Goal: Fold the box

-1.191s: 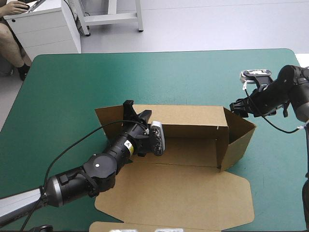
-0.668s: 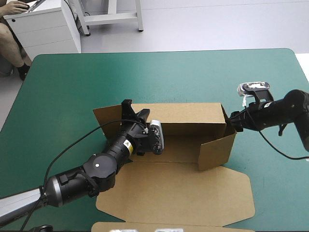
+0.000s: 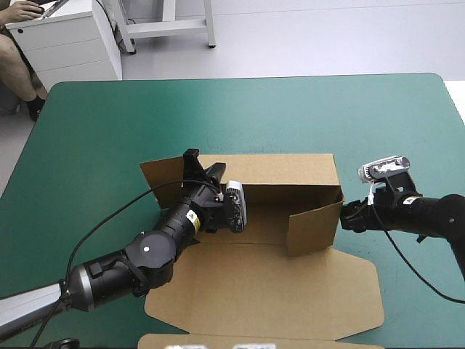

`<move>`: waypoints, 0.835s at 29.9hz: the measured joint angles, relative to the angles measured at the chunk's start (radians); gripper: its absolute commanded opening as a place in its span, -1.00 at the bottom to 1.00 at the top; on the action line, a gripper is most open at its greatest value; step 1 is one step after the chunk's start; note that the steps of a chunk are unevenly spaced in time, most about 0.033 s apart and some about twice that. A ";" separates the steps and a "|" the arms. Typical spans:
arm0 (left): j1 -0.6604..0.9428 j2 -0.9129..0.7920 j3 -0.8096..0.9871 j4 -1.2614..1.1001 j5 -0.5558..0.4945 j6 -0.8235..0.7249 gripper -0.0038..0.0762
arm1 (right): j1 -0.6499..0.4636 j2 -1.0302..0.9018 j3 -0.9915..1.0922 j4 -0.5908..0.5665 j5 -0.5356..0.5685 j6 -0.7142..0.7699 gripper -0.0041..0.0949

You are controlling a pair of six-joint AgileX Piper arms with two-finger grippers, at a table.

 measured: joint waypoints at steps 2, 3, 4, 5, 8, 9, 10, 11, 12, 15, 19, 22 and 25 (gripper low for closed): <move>0.000 0.000 0.000 0.002 0.000 0.000 -0.92 | 0.000 -0.018 0.001 0.026 0.017 -0.023 0.36; 0.000 0.000 0.000 0.002 0.000 0.000 -0.92 | 0.000 -0.026 0.001 0.044 0.028 -0.037 0.36; 0.001 0.000 0.000 0.003 0.000 0.000 -0.92 | 0.000 -0.031 0.001 0.060 0.037 -0.048 0.36; 0.001 0.000 0.000 0.004 0.001 0.000 -0.92 | 0.000 -0.036 0.001 0.075 0.048 -0.063 0.36; 0.001 0.000 0.001 0.004 0.008 0.000 -0.92 | 0.000 -0.041 0.002 0.094 0.084 -0.092 0.36; 0.001 0.000 0.001 0.004 0.010 0.000 -0.92 | 0.000 -0.041 0.004 0.100 0.102 -0.096 0.36; 0.001 0.000 0.001 0.004 0.010 0.000 -0.92 | 0.000 -0.041 0.007 0.105 0.114 -0.100 0.36; 0.001 0.000 0.001 0.005 0.009 0.000 -0.92 | 0.000 -0.041 0.009 0.108 0.128 -0.106 0.36; 0.001 0.000 0.001 0.005 0.006 0.000 -0.92 | 0.000 -0.041 0.011 0.111 0.138 -0.110 0.36; 0.001 0.000 0.001 0.007 0.000 0.000 -0.92 | 0.000 -0.041 0.011 0.116 0.139 -0.130 0.36; 0.001 0.000 0.001 0.009 -0.001 0.000 -0.92 | 0.000 -0.029 0.011 0.159 0.101 -0.190 0.36; 0.001 0.000 0.001 0.009 -0.001 0.000 -0.92 | 0.000 0.010 0.011 0.214 0.081 -0.257 0.36; 0.001 0.000 0.001 0.009 -0.001 0.000 -0.92 | 0.000 0.043 0.011 0.266 0.066 -0.316 0.36</move>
